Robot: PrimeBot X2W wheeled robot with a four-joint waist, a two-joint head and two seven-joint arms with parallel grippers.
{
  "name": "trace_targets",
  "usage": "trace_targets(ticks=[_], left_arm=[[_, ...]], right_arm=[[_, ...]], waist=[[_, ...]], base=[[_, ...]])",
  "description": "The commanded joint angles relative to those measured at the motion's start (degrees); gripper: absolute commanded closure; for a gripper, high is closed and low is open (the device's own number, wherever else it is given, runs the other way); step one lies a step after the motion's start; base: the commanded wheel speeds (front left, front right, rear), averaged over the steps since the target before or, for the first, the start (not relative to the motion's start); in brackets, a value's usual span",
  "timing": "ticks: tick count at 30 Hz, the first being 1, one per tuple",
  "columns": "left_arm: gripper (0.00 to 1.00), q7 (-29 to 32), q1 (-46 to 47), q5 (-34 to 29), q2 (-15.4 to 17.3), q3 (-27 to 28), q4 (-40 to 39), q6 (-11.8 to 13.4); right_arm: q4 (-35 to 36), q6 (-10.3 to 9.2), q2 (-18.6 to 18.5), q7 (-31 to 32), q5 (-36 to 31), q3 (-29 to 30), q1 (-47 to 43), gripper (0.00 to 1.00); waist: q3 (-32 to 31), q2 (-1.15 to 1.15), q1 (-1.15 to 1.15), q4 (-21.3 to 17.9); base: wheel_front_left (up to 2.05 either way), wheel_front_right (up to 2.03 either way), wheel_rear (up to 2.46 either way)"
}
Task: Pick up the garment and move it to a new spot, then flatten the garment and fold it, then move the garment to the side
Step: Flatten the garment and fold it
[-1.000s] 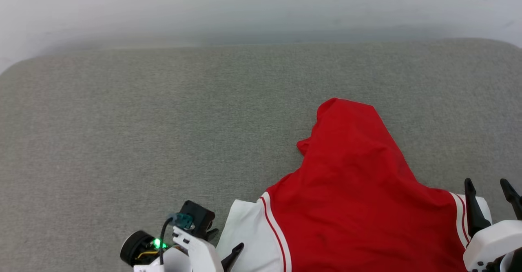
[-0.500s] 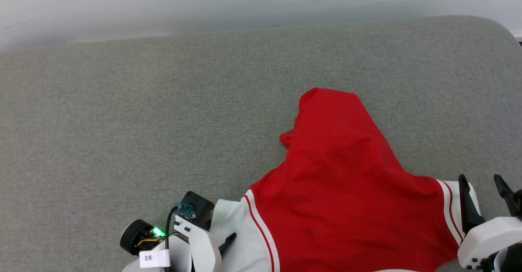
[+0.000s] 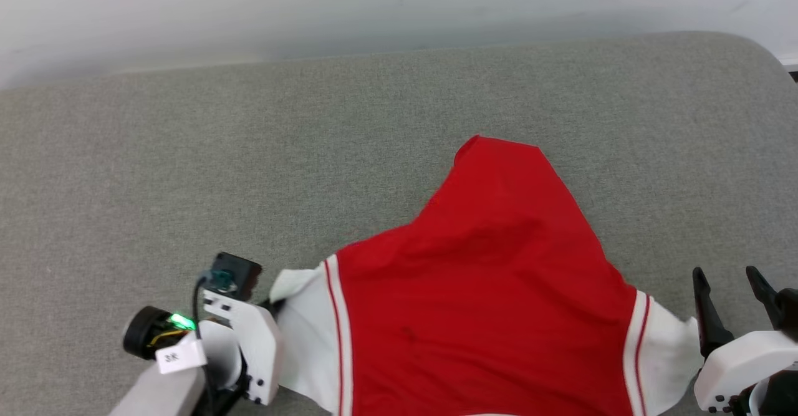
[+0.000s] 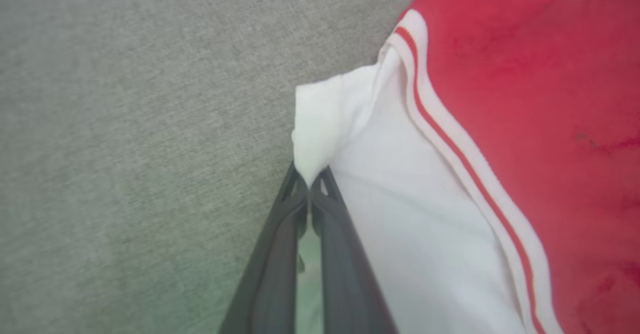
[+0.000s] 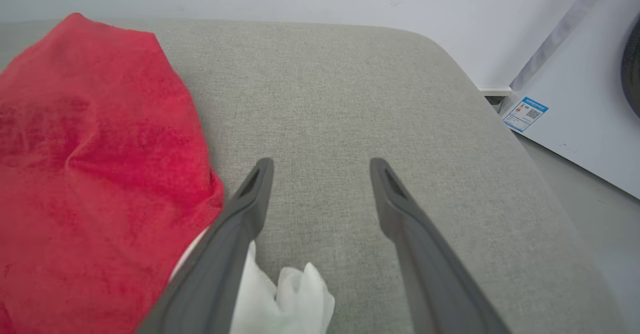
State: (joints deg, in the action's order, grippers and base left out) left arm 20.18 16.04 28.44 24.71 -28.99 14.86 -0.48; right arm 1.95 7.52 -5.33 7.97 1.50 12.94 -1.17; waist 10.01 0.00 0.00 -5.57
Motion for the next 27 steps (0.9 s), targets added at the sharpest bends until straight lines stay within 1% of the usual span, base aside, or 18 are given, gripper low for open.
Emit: trace_targets(ticks=[1,5,8,9,10,11,14,15,17,20,23,25,27], left_arm=[[1.0,-0.63,1.04,0.21,0.62,0.9,0.84,0.48],[1.0,-2.23,2.72,0.53,2.01,2.95,3.78,0.89],[1.0,-2.53,3.39,0.57,2.62,2.63,7.73,-0.23],[0.94,-3.15,3.49,0.42,2.52,2.53,8.41,-0.29],[0.38,-4.06,3.63,0.31,2.23,2.54,8.87,-0.41],[0.0,-5.01,3.81,0.29,1.82,2.61,9.28,-0.44],[0.0,-8.53,4.07,-0.48,0.88,2.31,9.58,-0.28],[0.0,-8.53,4.07,-0.48,0.88,2.31,9.58,-0.28],[0.0,-11.69,4.15,-1.3,0.4,2.07,8.7,-0.35],[0.0,-17.64,3.22,-2.68,-0.05,2.2,6.88,0.44],[0.0,-24.95,1.83,-4.51,-0.73,2.25,4.31,1.44],[0.0,-30.27,0.9,-5.86,-1.13,1.76,2.26,1.41],[0.0,-33.85,-0.2,-7.18,-1.56,2.42,-0.01,2.67]], right_arm=[[0.12,-0.07,-0.19,0.08,0.0,-0.27,0.23,0.0],[-0.26,-0.06,-0.21,0.22,0.1,-1.08,0.25,0.0],[-0.86,-0.06,-0.36,0.13,0.15,-1.62,0.37,0.0],[-0.98,-0.06,-0.34,0.14,0.19,-1.72,0.44,0.0],[-1.08,-0.06,-0.33,0.13,0.2,-1.68,0.47,0.0],[-1.26,-0.06,-0.36,0.13,0.23,-1.7,0.42,0.0],[-1.66,-0.07,-0.75,0.32,0.26,-1.79,0.22,0.0],[-1.66,-0.07,-0.75,0.32,0.26,-1.79,0.22,0.0],[-1.81,-0.06,-0.98,0.39,0.35,-1.78,-0.04,0.0],[-1.78,-0.06,-1.6,0.67,0.58,-1.75,-0.48,0.0],[-1.53,-0.06,-1.96,1.05,0.79,-1.51,-0.9,0.0],[-1.38,-0.06,-2.5,1.28,1.04,-1.91,-1.32,0.0],[-1.12,-0.07,-3.2,1.76,1.28,-2.55,-1.57,0.0]], waist=[[0.17,0.0,0.0,0.08],[0.9,0.0,0.0,0.19],[1.38,0.0,0.0,0.35],[1.4,0.0,0.0,0.45],[1.35,0.0,0.0,0.63],[1.2,0.0,0.0,0.88],[0.49,0.0,0.0,1.76],[0.49,0.0,0.0,1.76],[-0.29,0.0,0.0,2.52],[-1.73,0.0,0.0,3.72],[-3.22,0.0,0.0,5.09],[-4.2,0.0,0.0,6.01],[-4.97,0.0,0.0,6.86]], base=[[0.0,0.0,0.0],[0.0,0.0,0.0],[0.0,0.0,0.0],[0.0,0.0,0.0],[0.0,0.0,0.0],[0.0,0.0,0.0],[0.0,0.0,0.0],[0.0,0.0,0.0],[0.0,0.0,0.0],[0.0,0.0,0.0],[0.0,0.0,0.0],[0.0,0.0,0.0],[0.0,0.0,0.0]])
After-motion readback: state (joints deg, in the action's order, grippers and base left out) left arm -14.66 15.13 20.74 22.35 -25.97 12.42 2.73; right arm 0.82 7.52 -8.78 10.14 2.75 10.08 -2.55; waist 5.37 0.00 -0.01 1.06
